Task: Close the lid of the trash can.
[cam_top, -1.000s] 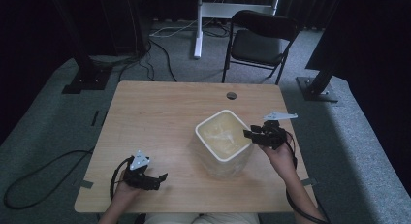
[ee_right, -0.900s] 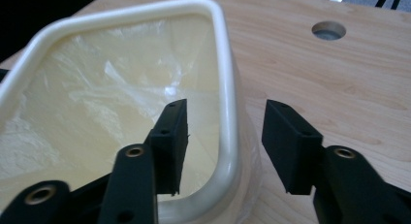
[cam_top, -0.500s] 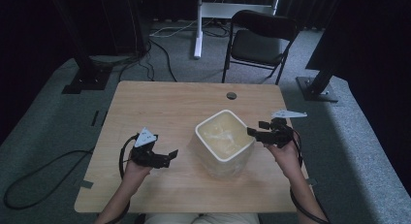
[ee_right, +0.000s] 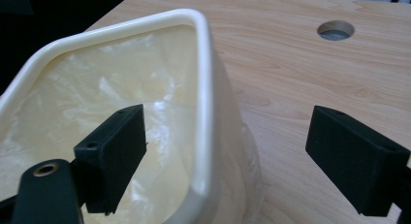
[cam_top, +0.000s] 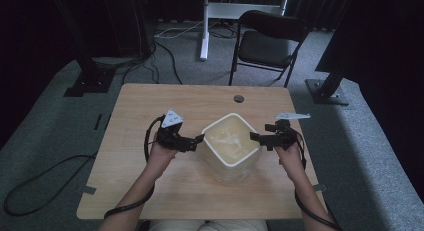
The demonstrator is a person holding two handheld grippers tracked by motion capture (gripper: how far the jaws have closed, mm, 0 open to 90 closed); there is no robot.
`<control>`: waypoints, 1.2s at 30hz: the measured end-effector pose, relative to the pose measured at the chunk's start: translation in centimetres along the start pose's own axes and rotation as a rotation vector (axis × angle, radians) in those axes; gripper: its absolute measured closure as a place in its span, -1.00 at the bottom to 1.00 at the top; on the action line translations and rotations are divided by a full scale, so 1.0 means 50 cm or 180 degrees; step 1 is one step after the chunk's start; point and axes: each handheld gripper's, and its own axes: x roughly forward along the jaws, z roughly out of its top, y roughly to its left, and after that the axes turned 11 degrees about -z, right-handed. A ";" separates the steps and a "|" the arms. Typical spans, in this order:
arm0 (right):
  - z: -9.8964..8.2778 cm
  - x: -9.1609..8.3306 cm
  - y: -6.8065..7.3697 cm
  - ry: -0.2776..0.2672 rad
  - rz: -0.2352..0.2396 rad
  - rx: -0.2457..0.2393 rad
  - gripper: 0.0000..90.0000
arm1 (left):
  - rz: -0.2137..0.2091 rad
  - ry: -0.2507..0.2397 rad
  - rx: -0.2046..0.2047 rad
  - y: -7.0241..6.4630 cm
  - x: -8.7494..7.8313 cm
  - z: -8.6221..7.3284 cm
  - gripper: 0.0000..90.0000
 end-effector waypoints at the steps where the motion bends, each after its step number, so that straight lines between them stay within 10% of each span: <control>1: 0.000 0.002 -0.002 0.0007 -0.0010 -0.0002 -0.69 | 0.0000 -0.0002 -0.0032 0.006 0.008 0.004 -0.99; 27: -0.040 0.041 -0.034 0.0068 0.0084 0.0054 -0.72 | 0.0093 0.0159 -0.0274 0.041 0.090 -0.024 -0.99; 36: -0.044 0.040 -0.033 -0.0019 0.0084 0.0066 -0.68 | 0.0176 0.0119 -0.0147 0.036 0.091 -0.022 -0.99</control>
